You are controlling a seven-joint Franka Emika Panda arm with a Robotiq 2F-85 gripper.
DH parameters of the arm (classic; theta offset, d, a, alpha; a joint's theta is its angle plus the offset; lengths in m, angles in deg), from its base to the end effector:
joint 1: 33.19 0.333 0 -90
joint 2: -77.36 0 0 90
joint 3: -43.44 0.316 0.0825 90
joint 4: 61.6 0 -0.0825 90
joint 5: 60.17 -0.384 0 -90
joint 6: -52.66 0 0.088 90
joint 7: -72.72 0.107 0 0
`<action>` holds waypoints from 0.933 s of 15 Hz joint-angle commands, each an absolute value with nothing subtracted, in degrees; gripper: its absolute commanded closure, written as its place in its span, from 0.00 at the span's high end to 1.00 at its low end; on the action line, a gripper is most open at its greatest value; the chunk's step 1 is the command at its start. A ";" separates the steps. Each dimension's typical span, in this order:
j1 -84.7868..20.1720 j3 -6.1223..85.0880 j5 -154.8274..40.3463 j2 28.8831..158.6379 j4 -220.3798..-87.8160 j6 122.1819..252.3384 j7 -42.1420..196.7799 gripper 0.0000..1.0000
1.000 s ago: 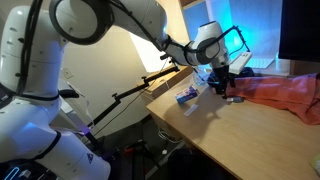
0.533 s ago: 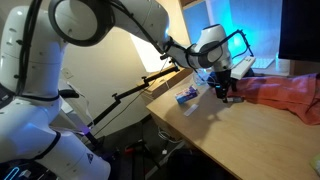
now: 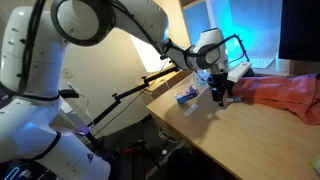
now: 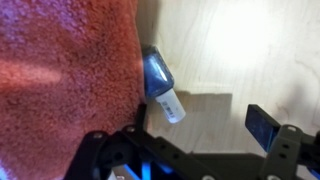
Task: Slide the bag to the right, move the two nail polish bottles on the table to the right, pull the peach towel forward and put the two nail polish bottles on the towel
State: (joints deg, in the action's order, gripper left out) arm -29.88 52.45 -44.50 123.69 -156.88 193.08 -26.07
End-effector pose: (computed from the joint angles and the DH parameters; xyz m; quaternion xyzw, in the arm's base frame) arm 0.6626 0.1340 0.1384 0.4959 0.8679 -0.0218 0.0203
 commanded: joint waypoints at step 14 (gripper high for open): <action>-29.07 50.30 -44.84 129.00 -146.52 188.01 -22.78 1.00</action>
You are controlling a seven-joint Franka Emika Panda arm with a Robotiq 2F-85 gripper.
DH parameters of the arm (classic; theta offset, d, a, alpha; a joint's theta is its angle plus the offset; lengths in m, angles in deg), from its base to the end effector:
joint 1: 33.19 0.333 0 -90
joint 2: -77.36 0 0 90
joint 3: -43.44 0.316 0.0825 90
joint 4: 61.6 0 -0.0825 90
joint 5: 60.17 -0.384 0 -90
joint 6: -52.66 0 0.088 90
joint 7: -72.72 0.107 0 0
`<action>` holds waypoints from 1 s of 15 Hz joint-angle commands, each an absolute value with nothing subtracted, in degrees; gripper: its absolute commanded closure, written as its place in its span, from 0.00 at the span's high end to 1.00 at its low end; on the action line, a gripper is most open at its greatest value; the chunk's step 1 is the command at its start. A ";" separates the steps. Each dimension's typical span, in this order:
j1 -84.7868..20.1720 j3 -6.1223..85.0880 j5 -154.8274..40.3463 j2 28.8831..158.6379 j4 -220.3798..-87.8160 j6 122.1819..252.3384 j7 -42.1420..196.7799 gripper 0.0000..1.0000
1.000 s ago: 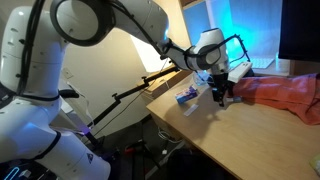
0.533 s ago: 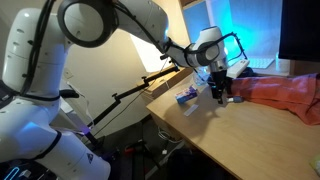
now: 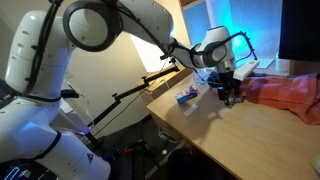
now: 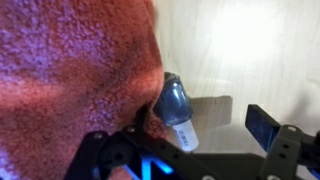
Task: Slide the bag to the right, move the two nail polish bottles on the table to the right, pull the peach towel forward and put the two nail polish bottles on the towel
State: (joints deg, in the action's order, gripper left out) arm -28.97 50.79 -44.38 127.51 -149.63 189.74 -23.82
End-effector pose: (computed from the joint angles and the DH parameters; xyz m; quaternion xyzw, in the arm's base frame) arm 0.6888 0.1258 0.1361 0.5209 0.8525 -0.0322 0.0300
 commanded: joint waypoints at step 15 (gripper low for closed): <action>-29.09 50.65 -44.79 131.62 -142.44 188.37 -23.36 0.22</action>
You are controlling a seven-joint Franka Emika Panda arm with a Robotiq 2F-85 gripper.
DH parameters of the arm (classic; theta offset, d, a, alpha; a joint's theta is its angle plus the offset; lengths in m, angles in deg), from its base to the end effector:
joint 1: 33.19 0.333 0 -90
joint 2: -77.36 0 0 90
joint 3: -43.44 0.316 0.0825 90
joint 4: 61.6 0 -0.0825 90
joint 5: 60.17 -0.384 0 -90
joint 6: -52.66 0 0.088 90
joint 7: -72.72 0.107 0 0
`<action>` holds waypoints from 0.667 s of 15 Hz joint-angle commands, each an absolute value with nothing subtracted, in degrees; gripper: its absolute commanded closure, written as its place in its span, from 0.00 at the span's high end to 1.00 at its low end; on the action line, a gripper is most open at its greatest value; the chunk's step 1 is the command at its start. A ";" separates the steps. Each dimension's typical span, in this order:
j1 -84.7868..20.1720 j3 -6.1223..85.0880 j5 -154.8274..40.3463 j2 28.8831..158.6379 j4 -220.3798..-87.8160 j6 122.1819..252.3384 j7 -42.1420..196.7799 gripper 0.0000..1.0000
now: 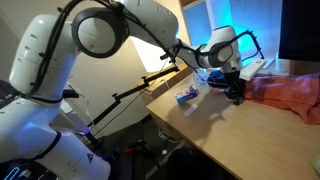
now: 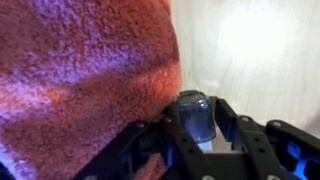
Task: Slide the bag to the right, move the two nail polish bottles on the table to the right, pull the peach towel forward and put the two nail polish bottles on the towel
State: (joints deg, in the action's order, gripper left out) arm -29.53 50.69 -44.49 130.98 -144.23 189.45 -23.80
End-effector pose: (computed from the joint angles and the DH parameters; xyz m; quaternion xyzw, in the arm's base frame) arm 0.7091 0.1176 0.1313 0.5309 0.8462 -0.0221 0.0393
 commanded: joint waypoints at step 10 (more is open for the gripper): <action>-23.42 51.21 -40.16 127.83 -146.13 190.24 -23.88 0.08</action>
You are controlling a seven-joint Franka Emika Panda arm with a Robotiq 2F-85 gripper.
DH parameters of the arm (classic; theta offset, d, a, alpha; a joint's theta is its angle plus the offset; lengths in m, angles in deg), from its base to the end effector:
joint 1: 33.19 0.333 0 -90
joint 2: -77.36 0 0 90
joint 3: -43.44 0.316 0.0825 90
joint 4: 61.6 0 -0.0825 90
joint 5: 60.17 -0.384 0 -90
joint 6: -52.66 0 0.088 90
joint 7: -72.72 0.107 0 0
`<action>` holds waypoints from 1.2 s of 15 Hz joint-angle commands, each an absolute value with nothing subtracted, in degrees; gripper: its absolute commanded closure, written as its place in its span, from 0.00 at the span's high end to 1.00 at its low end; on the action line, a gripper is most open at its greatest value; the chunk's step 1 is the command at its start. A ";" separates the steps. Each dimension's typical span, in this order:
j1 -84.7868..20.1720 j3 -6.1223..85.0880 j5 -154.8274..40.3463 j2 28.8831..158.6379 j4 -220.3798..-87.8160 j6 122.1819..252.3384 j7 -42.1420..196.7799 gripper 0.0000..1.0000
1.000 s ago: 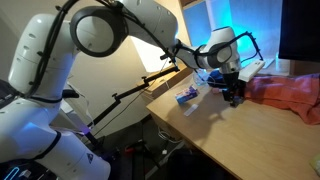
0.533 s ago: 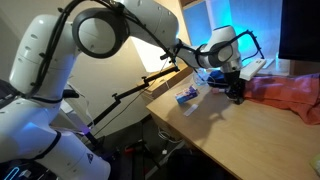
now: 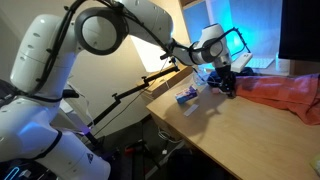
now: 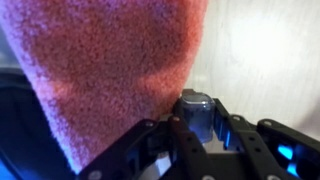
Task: Slide the bag to the right, move the two nail polish bottles on the table to the right, pull the peach towel forward and put the two nail polish bottles on the towel
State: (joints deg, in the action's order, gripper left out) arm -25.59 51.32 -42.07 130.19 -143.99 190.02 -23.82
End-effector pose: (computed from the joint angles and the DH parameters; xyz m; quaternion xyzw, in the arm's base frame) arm 0.7030 0.1730 0.1445 0.4853 0.8722 -0.0168 0.0587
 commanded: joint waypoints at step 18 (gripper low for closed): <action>-20.12 52.23 -38.61 130.77 -143.05 183.61 -29.63 0.80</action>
State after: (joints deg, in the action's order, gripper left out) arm -19.60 51.58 -38.77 130.83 -144.02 185.36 -27.46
